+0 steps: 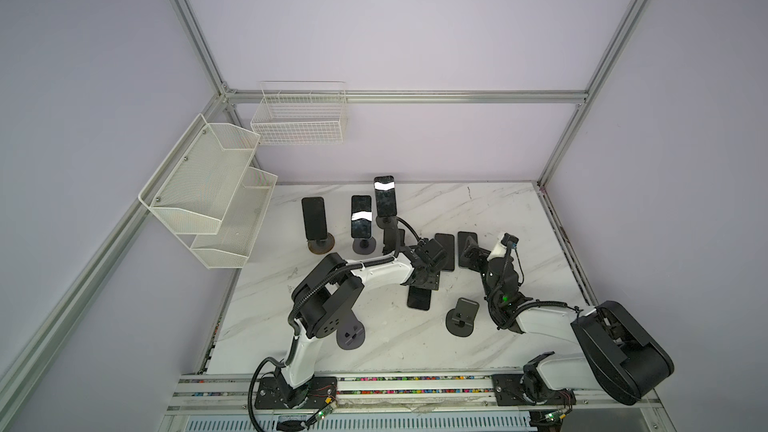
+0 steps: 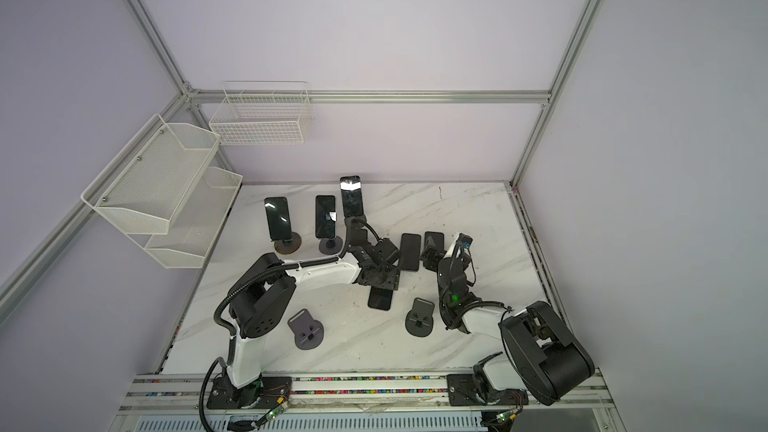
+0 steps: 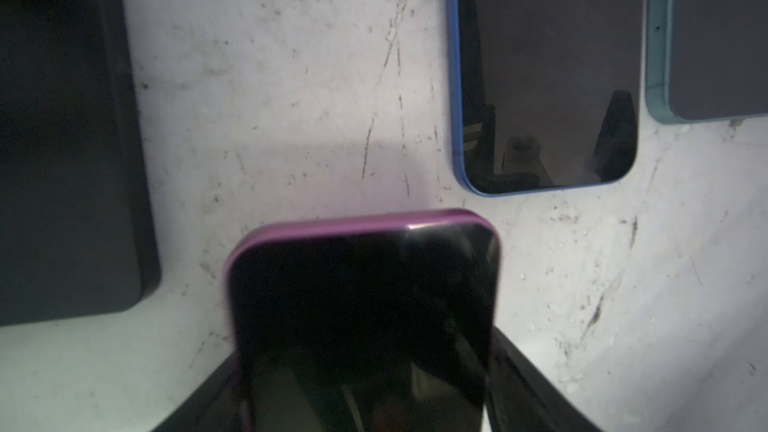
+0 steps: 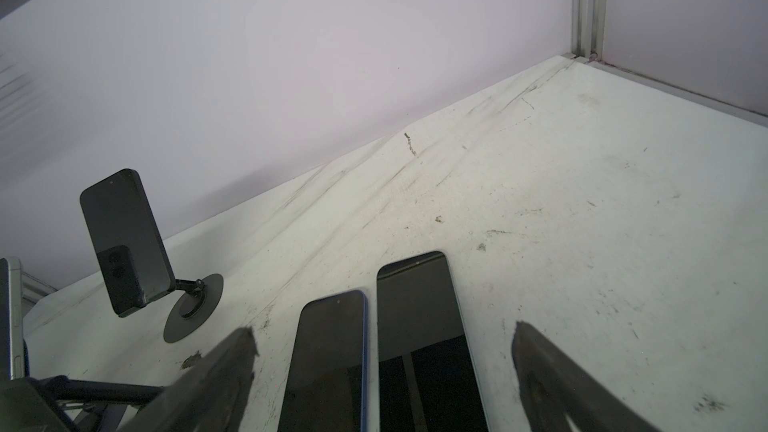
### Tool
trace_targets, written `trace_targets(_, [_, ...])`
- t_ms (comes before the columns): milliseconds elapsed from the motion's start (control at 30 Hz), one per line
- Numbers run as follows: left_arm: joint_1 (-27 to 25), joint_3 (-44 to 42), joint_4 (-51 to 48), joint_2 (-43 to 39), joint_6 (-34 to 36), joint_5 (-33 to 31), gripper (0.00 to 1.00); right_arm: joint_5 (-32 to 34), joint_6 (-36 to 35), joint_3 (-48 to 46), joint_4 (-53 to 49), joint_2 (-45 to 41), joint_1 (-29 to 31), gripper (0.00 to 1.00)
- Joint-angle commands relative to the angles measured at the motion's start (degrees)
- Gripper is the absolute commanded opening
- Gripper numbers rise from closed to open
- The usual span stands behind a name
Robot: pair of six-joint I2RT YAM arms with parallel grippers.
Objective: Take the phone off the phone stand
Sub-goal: 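Carry the purple-cased phone with the left gripper toward the flat phones and lower it, then open and raise the left gripper, reaching toward the black phone on the wooden-ringed stand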
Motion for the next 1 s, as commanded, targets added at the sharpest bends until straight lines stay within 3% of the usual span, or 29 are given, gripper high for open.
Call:
trace_targets(0, [0.33, -4.83, -2.99, 5.33, -2.43, 3.15, 0.78, -0.45, -0.21, 0.54, -0.67, 0.23, 0.18, 0.97])
trace_targets(433, [0.34, -5.64, -5.07, 2.24, -1.61, 1.98, 0.79, -0.62, -0.19, 1.2, -1.16, 0.31, 0.19, 0.98])
trace_targets(967, [0.91, 2.02, -14.91, -24.33, 3.25, -9.14, 0.88, -3.73, -2.7, 1.97, 0.76, 3.47, 0.2, 0.97])
